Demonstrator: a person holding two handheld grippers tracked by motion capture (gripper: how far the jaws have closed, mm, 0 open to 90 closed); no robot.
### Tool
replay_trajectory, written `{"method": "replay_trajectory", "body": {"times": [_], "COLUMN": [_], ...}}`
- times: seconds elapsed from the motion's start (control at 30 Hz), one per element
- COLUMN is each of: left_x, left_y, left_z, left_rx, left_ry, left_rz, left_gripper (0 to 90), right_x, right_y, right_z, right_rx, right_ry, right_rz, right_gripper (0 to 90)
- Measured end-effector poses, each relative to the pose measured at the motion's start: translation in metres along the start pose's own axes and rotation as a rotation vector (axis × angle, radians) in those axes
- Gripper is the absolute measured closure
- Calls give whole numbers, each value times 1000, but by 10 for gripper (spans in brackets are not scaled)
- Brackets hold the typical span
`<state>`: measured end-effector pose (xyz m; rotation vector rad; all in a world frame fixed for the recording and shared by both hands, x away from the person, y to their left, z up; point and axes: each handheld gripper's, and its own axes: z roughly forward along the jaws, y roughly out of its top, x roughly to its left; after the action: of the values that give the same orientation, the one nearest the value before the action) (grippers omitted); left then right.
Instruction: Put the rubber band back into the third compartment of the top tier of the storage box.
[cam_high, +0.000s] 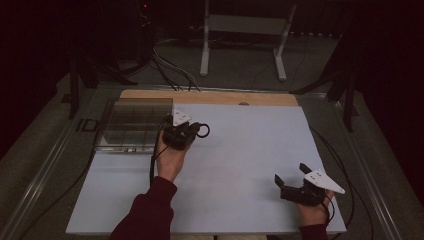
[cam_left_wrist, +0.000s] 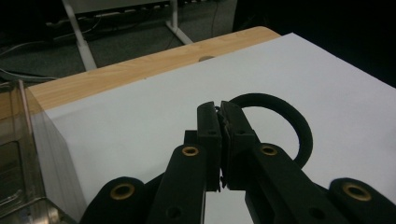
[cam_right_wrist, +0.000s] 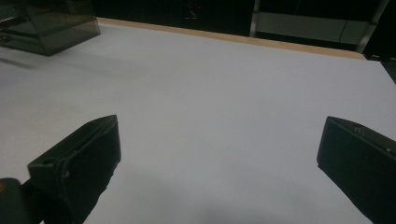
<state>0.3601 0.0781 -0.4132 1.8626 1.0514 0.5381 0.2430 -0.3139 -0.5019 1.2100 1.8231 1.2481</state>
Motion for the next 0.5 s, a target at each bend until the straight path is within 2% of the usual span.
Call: {"method": "replay_trajectory", "body": {"times": [0.5], "left_x": [9], "left_y": [3], "left_z": [-9], "left_rx": [-13], "left_ry": [22], "left_rz": [-9], "left_gripper": [887], "right_x": [0], "right_y": [0], "right_z": [0], "right_rx": [1], "right_ry": [0], "right_rz": [0], "right_gripper": [1]}}
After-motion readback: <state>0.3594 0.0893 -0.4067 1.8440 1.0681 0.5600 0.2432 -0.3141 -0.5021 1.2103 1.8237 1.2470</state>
